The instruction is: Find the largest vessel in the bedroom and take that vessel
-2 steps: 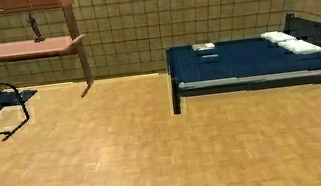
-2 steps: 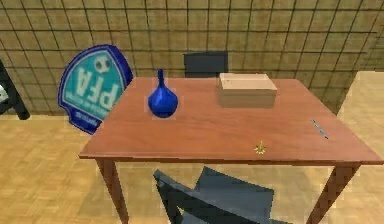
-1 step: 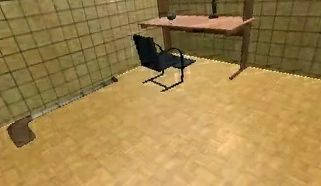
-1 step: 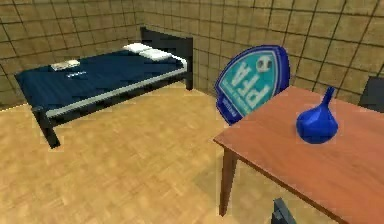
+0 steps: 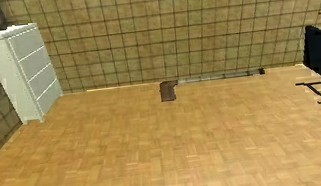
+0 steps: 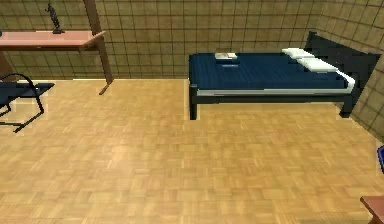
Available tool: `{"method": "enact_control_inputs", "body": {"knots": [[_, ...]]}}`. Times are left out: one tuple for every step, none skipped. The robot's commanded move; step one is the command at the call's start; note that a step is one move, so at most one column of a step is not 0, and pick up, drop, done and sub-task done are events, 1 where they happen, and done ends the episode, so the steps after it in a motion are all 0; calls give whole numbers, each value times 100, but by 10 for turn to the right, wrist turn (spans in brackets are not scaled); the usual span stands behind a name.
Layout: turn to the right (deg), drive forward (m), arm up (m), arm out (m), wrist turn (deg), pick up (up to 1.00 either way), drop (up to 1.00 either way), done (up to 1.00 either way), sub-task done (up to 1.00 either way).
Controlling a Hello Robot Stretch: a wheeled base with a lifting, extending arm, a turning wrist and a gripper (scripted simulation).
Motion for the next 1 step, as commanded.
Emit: {"method": "enact_control_inputs", "body": {"knots": [[0, 25, 0, 0, 0, 0, 0, 0, 0]]}}
